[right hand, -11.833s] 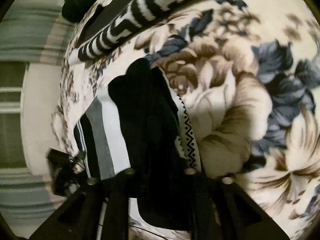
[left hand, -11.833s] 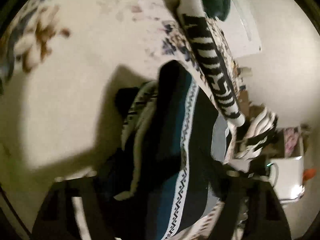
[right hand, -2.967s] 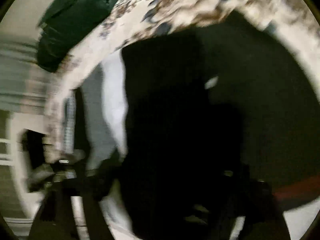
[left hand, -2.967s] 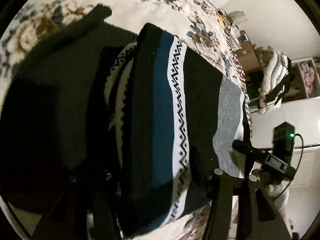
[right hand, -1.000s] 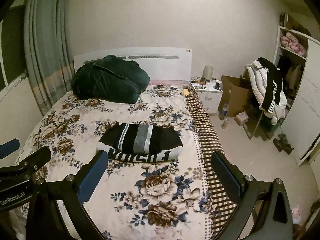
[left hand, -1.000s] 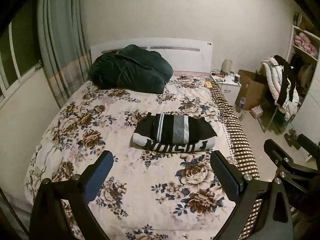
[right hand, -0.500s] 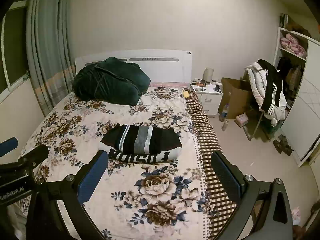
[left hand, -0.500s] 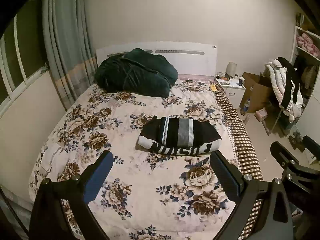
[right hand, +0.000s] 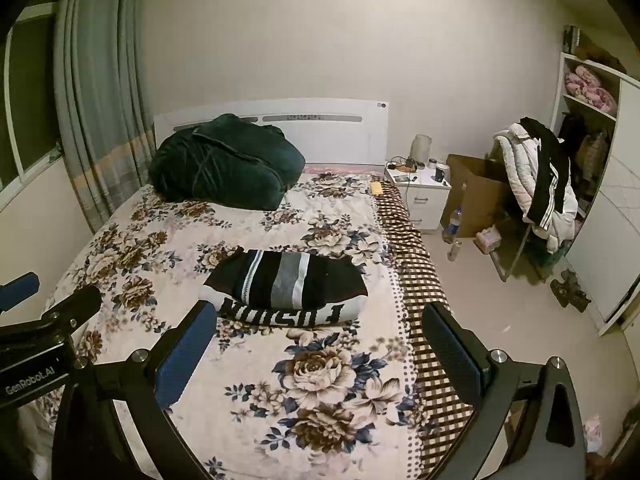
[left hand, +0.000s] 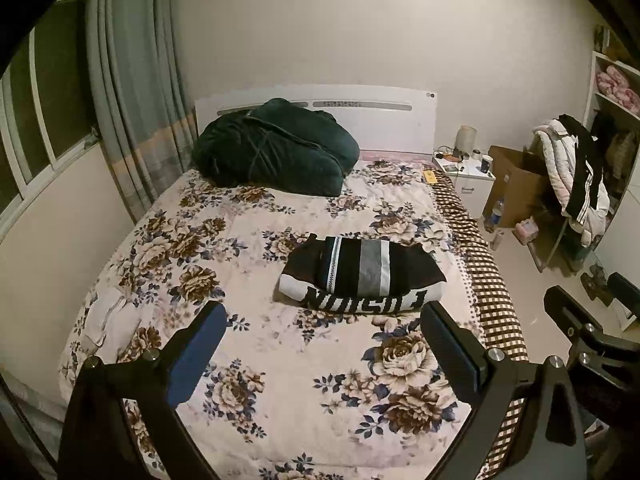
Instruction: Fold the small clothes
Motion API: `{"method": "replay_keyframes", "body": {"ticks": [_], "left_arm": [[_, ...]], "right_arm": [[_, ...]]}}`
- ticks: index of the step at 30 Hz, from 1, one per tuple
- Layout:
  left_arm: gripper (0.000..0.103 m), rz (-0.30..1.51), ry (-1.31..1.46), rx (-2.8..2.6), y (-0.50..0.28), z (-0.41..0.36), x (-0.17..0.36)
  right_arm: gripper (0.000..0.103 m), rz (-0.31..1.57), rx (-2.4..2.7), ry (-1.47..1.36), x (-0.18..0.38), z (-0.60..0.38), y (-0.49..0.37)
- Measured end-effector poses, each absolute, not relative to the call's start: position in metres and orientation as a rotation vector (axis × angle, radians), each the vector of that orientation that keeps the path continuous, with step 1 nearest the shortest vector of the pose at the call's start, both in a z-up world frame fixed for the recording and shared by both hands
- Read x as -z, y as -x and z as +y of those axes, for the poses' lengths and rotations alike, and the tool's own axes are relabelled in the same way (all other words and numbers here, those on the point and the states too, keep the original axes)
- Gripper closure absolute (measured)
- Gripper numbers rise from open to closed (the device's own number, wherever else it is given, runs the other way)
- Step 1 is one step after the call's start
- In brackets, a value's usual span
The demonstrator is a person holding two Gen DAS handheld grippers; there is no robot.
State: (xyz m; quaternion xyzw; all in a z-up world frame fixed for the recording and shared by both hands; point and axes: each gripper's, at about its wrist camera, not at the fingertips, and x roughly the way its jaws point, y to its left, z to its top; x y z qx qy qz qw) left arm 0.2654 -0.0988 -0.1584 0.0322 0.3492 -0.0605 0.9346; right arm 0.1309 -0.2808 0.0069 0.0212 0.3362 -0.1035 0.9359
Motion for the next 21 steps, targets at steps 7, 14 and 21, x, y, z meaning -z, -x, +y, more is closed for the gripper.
{"method": "replay_keyframes", "body": {"ticks": [7,14,21], "left_arm": [[0.004,0.711,-0.066,0.114,-0.266,-0.094,0.158],[0.004,0.710,-0.064,0.101,-0.267,-0.087,0.158],[0.004,0.710,-0.071,0.105,-0.269,-0.085,0.157]], "right_arm": [[0.000,0.694,0.194,-0.046,-0.012,-0.281,-0.138],[0.000,0.696,0.186,-0.053,-0.015,-0.281,-0.144],[0.000,0.699,0.174,-0.057,-0.013,-0.279,-0.157]]}}
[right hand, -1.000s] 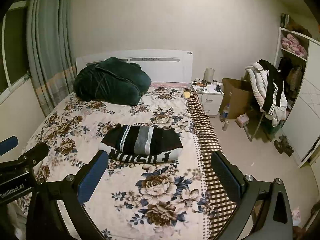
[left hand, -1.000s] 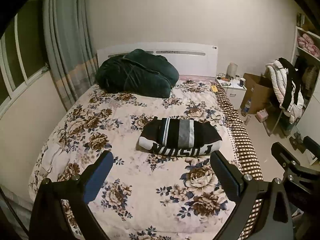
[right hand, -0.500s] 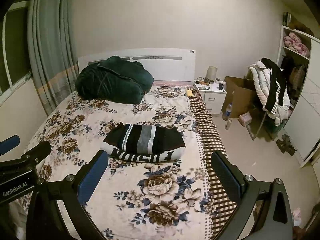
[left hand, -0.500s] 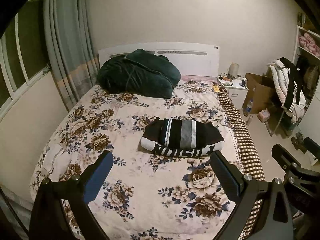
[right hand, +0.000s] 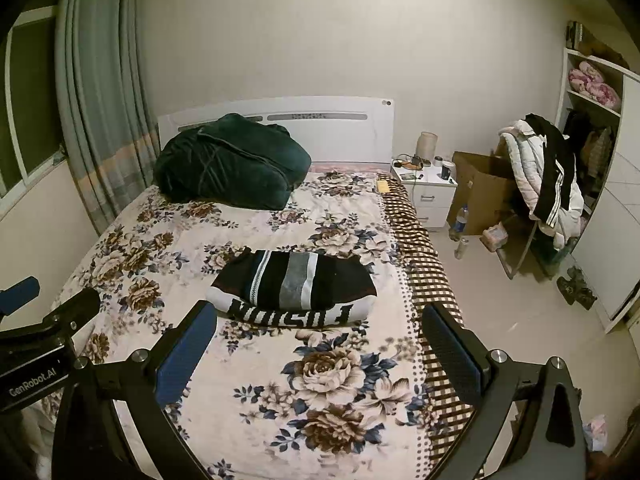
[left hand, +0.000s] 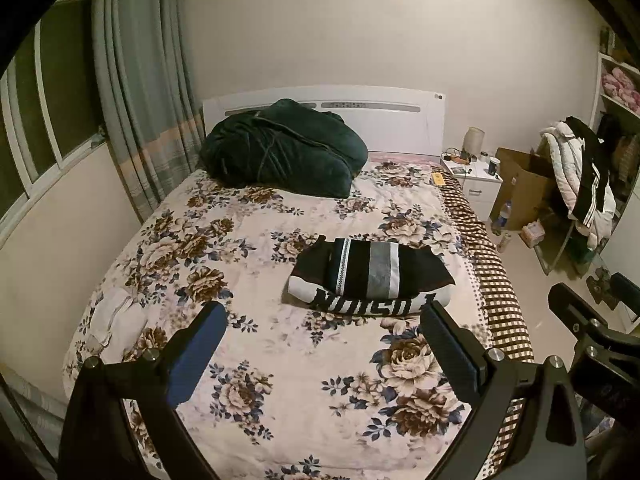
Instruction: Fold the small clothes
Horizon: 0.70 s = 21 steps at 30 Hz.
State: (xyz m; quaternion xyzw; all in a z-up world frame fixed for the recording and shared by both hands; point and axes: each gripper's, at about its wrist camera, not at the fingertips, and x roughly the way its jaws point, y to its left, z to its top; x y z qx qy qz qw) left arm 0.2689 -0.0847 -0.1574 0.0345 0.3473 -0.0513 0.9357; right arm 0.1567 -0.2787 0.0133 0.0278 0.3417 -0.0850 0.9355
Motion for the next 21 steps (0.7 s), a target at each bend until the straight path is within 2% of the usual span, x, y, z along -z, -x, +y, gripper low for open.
{"method": "replay_keyframes", "body": {"ticks": [21], "left_arm": [[0.004,0.714,-0.073,0.101,-0.2717,-0.0798,0.1563]], "right_arm": [[0.000,0.698,0.179,-0.064,-0.0080,-0.2763,-0.1587]]}}
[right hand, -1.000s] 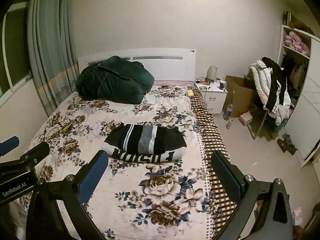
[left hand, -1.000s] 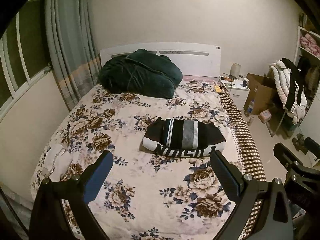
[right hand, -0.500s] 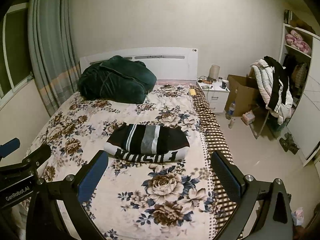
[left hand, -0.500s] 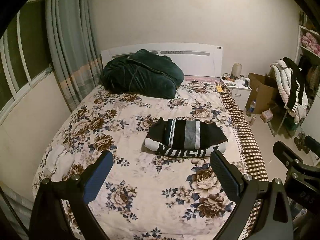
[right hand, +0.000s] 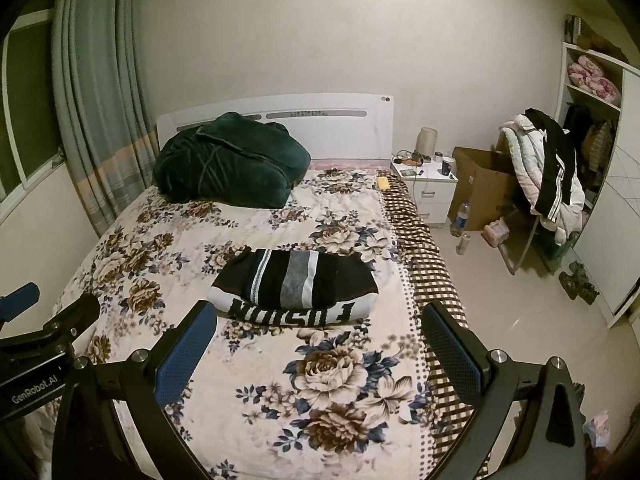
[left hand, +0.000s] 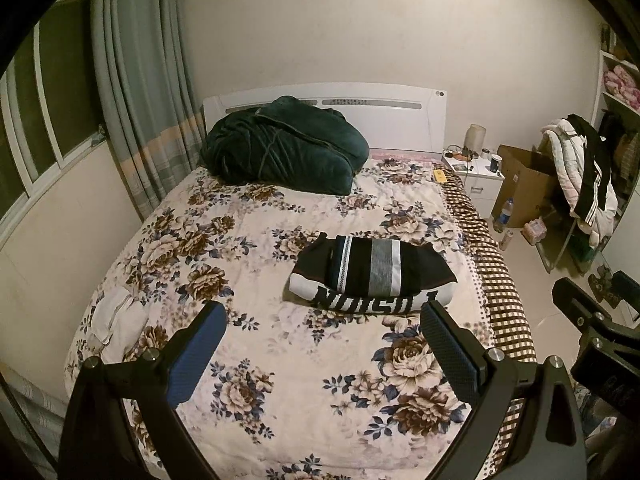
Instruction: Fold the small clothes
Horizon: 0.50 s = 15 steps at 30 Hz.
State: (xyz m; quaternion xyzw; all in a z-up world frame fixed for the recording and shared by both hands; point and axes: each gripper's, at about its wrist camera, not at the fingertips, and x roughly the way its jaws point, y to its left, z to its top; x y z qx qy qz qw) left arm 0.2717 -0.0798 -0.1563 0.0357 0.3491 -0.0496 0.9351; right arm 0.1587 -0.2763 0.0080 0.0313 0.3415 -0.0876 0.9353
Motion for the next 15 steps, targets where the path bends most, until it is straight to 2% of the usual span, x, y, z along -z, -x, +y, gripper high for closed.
{"method": "replay_keyframes", "body": {"ticks": [15], "left_arm": [[0.004,0.676,-0.096,0.089,-0.260,-0.076,0.157]], "right_arm": [[0.000,0.699,0.188,-0.069,-0.005,-0.274,-0.155]]}}
